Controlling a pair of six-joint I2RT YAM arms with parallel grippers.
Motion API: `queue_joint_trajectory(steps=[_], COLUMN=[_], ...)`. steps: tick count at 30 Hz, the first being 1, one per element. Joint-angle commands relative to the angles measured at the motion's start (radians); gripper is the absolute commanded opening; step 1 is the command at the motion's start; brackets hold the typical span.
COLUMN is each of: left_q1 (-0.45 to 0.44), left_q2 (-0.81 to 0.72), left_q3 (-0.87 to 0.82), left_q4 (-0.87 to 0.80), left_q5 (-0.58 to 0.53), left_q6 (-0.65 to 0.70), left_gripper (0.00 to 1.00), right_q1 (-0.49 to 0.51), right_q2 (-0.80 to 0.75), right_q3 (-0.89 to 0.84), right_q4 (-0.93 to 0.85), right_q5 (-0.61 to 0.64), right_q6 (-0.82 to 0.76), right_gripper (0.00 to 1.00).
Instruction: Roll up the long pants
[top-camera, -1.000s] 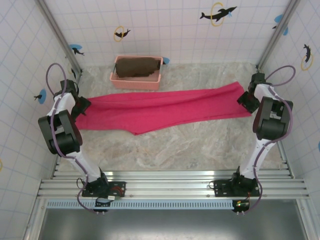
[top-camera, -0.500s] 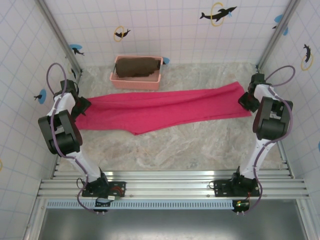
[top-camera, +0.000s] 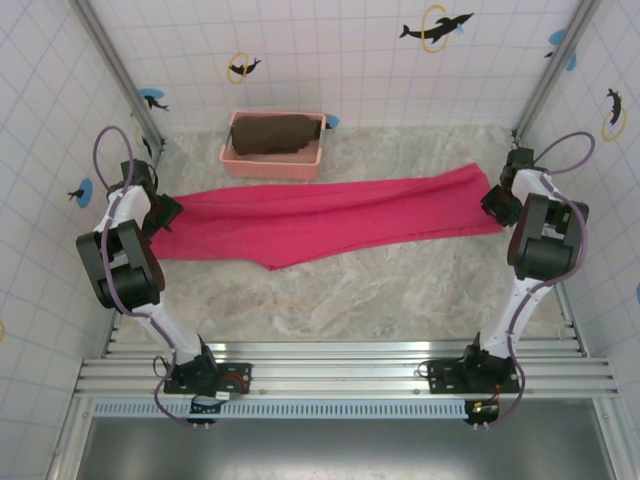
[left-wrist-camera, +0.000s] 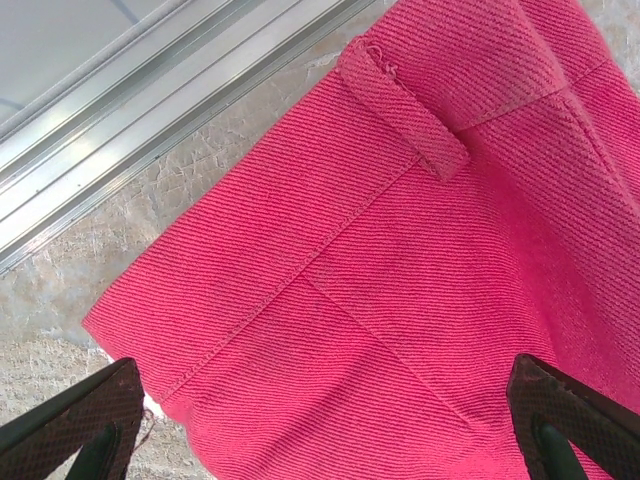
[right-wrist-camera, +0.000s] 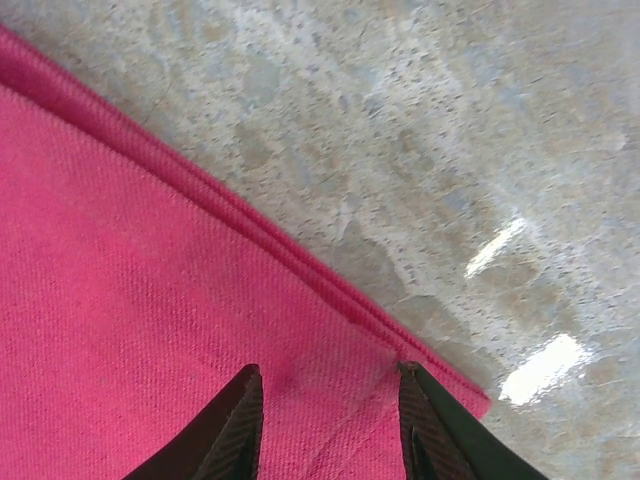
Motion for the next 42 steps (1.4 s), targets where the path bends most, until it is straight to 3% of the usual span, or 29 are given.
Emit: queue_joint_trajectory(steps=[1,12,21,26,29,42], left_q1=[-0.005,-0.003,-0.003,-0.003,-0.003,-0.011], left_q2=[-0.006,-0.024,-0.043,-0.053,-0.056,-0.069], left_q3=[0.017,0.068,0.055,0.044,0.037,0.006], left_q4=[-0.027,-0.055,-0.064,-0.064,-0.063,-0.058], left_q5=[0.008,0.001,-0.011,-0.016,-0.016,-0.022], left_q6=[0.017,0.03,0.036,0.031,0.027,0.02], left_gripper=[0.95,0.95,0.95,0.95,0.95,0.95], right_q1=[-0.016,-0.026,-0.015,-0.02,-0.027,-0.024], right_q2=[0.02,0.073,0.109,0.094,0.077,0.086], right_q3=[-0.004,0.019,0.06,0.075,0.072,0.095], right_q4=[-0.014,0.021,0.023,-0.022,-0.038,-0.052], right_q5=[0.015,-0.018,-0.035,-0.009,-0.004,-0.009], right_q6=[-0.011,-0.008,-0.015,-0.052,-0.076,-0.089], right_gripper=[0.4,0.32,0.13,0.14,0.22,0.23])
